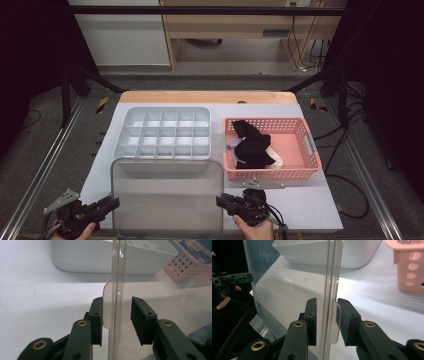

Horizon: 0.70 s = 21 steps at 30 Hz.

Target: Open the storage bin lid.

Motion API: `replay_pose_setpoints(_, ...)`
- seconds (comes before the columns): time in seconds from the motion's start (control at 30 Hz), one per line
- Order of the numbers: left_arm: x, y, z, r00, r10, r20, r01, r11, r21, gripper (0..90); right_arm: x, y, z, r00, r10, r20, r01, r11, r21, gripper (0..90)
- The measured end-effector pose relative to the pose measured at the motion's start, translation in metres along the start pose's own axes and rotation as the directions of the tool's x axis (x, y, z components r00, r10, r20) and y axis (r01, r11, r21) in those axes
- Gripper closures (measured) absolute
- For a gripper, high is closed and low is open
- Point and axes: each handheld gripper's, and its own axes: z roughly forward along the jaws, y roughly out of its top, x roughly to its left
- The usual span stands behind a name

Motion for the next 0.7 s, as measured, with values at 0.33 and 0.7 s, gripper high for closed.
replay_pose_setpoints(0.33,0.008,-0.014,0.005,0.9996,-0.026,-0.014,0.027,0.9973,0.068,63.1,-0.006,-0.007,0.017,0.9996,0.007,0.029,-0.009,0.998,0.065,68.0)
replay_pose_setpoints(0.7,0.007,-0.022,0.011,0.9988,-0.007,-0.048,0.012,0.9947,0.102,59.8,-0.007,-0.013,0.030,0.9974,-0.015,0.070,0.007,0.994,0.110,62.5)
